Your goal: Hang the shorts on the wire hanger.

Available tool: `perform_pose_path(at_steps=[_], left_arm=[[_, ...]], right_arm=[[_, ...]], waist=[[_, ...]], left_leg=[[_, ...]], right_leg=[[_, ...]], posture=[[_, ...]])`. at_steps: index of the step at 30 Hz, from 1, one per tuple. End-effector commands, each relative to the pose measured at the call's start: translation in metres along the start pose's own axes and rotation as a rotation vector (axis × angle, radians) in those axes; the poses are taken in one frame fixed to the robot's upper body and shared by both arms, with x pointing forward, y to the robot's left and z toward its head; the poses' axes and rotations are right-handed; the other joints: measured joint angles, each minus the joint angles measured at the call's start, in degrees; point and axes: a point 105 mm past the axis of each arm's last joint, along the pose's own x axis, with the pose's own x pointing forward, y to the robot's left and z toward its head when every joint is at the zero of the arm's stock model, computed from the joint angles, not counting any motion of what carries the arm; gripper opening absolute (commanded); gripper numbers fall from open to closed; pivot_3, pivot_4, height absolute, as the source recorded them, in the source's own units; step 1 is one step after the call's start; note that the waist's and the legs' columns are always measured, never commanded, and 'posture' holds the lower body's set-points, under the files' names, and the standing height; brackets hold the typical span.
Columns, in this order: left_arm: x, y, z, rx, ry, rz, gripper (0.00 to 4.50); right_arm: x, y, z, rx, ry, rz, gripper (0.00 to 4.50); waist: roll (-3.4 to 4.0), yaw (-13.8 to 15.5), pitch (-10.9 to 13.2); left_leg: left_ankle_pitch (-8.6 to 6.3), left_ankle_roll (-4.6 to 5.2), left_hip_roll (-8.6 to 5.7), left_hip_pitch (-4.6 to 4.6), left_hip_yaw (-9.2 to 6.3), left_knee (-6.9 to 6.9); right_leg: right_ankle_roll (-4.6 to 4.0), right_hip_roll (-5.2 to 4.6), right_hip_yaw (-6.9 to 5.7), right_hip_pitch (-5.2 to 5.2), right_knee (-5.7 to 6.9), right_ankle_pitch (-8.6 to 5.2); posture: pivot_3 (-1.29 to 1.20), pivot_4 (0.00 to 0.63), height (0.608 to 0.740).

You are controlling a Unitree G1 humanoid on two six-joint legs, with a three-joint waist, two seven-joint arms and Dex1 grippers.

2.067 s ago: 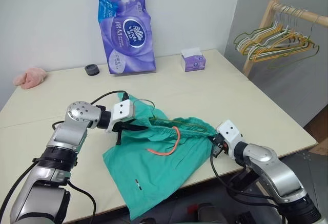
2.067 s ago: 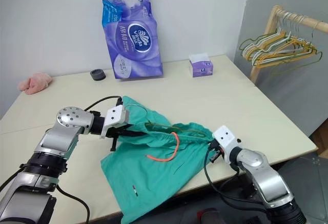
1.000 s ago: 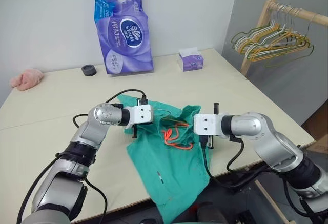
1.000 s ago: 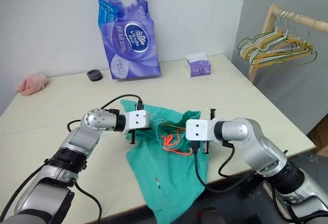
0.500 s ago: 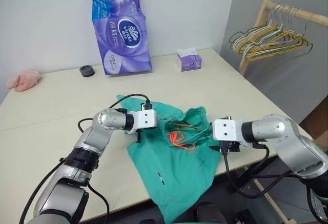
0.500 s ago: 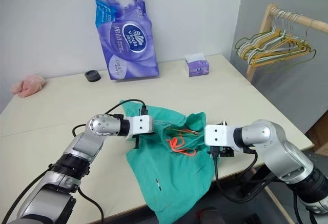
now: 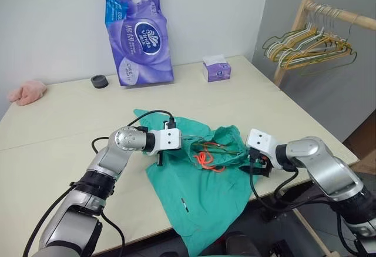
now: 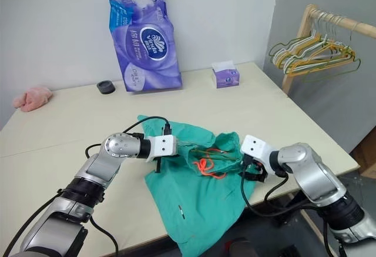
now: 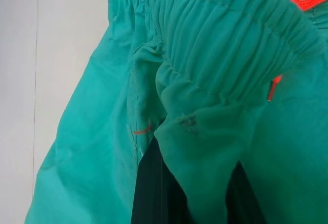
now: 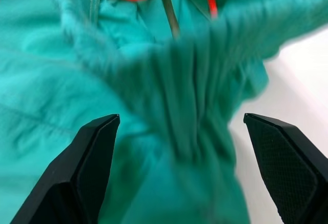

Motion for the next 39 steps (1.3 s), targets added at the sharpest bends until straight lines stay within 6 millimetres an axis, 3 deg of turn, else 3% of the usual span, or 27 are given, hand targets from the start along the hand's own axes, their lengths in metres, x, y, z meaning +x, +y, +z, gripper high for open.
perform_pose_path(at_steps=[1, 5, 7, 9, 16, 20, 21, 24, 29, 34, 39], left_arm=[[-0.005, 0.01, 0.01, 0.039, -0.024, 0.032, 0.0], [-0.006, 0.01, 0.009, 0.037, -0.024, 0.035, 0.0], [-0.006, 0.01, 0.01, 0.035, -0.025, 0.038, 0.0], [-0.007, 0.01, 0.01, 0.031, -0.028, 0.041, 0.0], [-0.008, 0.009, 0.015, -0.001, -0.072, 0.053, 0.0], [-0.007, 0.012, 0.022, -0.049, -0.132, 0.088, 0.0], [-0.007, 0.012, 0.022, -0.069, -0.145, 0.087, 0.0], [-0.01, 0.013, 0.02, -0.135, -0.171, 0.088, 0.7], [-0.02, 0.01, 0.018, -0.27, -0.211, 0.049, 2.2], [-0.042, 0.022, 0.008, -0.397, -0.219, 0.074, 3.68], [-0.058, 0.032, -0.008, -0.423, -0.166, 0.1, 3.68]], right_arm=[[0.015, -0.013, 0.007, -0.096, 0.012, -0.01, 4.14], [0.025, -0.017, 0.007, -0.131, 0.023, 0.003, 4.14], [0.029, -0.019, 0.006, -0.162, 0.035, -0.001, 3.77], [0.032, -0.019, 0.007, -0.165, 0.029, 0.004, 3.26], [0.034, -0.018, 0.011, -0.181, 0.012, 0.011, 0.84], [0.03, -0.02, 0.015, -0.175, -0.011, -0.002, 0.01], [0.029, -0.02, 0.015, -0.173, -0.012, -0.002, 0.01], [0.025, -0.02, 0.014, -0.168, -0.015, -0.006, 0.0], [0.017, -0.02, 0.012, -0.167, -0.019, -0.023, 0.0], [0.008, -0.019, 0.008, -0.164, -0.012, -0.025, 0.0], [0.002, -0.016, 0.006, -0.162, -0.007, -0.016, 0.0]], waist=[[0.0, -0.08, 0.0], [0.0, 0.01, 0.0], [0.0, 0.04, 0.0], [0.01, 0.02, -0.01], [0.01, 0.06, -0.01], [0.01, 0.06, -0.01], [0.01, 0.06, -0.01], [0.01, 0.08, -0.01], [0.02, 0.03, -0.01], [0.02, 0.0, -0.01], [0.01, 0.18, -0.01]], left_leg=[[0.0, 0.0, -0.01, 0.0, 0.02, 0.0], [0.0, -0.01, -0.01, -0.01, -0.02, 0.0], [0.0, -0.01, -0.03, -0.02, -0.01, 0.01], [0.0, -0.01, -0.04, 0.0, 0.0, 0.01], [0.01, -0.01, -0.04, 0.0, 0.0, 0.02], [0.01, -0.01, -0.03, 0.0, -0.01, 0.01], [0.01, -0.01, -0.03, 0.0, -0.01, 0.01], [0.01, -0.01, -0.03, -0.01, -0.02, 0.02], [0.0, -0.01, -0.03, -0.01, -0.01, 0.01], [0.0, 0.0, -0.02, 0.0, -0.02, 0.01], [0.0, -0.01, -0.03, 0.0, -0.02, 0.02]], right_leg=[[0.0, 0.0, 0.01, 0.0, -0.01, 0.0], [-0.02, 0.0, 0.0, -0.04, 0.02, 0.01], [-0.02, -0.02, 0.01, -0.03, 0.01, 0.01], [-0.02, -0.03, 0.03, -0.03, 0.03, 0.01], [-0.02, -0.01, 0.04, -0.03, 0.04, 0.01], [-0.02, -0.01, 0.03, -0.04, 0.05, 0.01], [-0.02, -0.01, 0.03, -0.04, 0.05, 0.01], [-0.02, -0.01, 0.03, -0.04, 0.05, 0.01], [-0.02, -0.01, 0.03, -0.04, 0.05, 0.01], [-0.02, 0.0, 0.02, -0.05, 0.06, 0.01], [-0.01, 0.0, 0.02, -0.03, 0.03, 0.01]], posture=[[-0.24, 0.0, 0.74], [-0.23, 0.0, 0.74], [-0.23, 0.0, 0.74], [-0.22, 0.0, 0.74], [-0.21, 0.0, 0.74], [-0.21, 0.0, 0.74], [-0.22, 0.0, 0.74], [-0.22, 0.0, 0.74], [-0.23, 0.0, 0.74], [-0.23, 0.0, 0.74], [-0.23, 0.0, 0.74]])
